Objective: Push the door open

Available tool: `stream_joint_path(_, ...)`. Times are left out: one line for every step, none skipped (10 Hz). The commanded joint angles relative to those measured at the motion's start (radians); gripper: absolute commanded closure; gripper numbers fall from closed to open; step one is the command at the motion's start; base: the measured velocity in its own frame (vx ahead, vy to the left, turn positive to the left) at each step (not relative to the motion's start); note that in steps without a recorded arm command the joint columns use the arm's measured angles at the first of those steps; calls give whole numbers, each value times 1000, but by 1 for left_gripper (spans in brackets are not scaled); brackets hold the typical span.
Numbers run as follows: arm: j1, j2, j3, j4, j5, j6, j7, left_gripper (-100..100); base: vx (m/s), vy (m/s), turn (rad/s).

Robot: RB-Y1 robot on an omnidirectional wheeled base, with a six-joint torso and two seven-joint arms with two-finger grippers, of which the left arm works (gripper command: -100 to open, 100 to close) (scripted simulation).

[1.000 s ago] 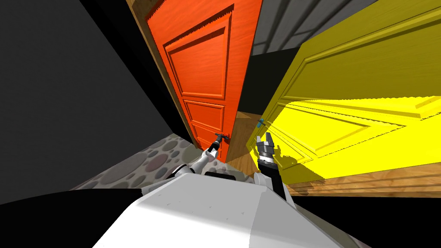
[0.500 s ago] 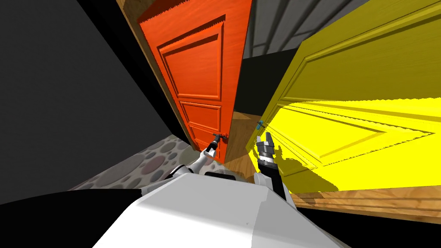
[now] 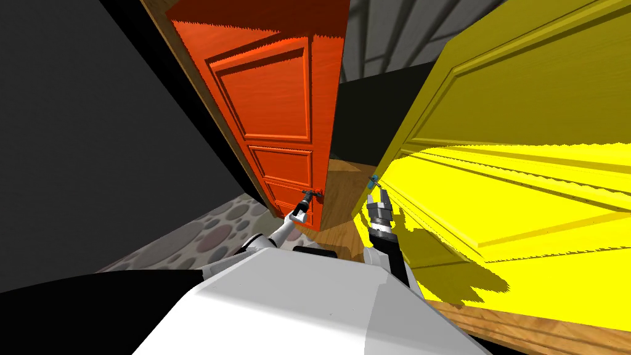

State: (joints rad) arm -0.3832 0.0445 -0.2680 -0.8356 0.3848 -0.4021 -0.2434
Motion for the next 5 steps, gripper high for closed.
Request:
stream_joint_path(1, 20, 32, -4, 5, -3, -7, 100, 134, -131, 65)
stream_joint_path(-1, 25, 48, 0, 7, -4, -10, 100, 164, -163, 84)
stream_joint_path(-1, 25, 48, 0, 7, -4, -10, 100, 114, -134, 51)
stream_joint_path(-2, 29, 64, 3, 10, -5, -12, 100, 95, -113, 73)
stream_joint_path(-3, 31, 71, 5, 11, -6, -13, 100, 106, -139, 53)
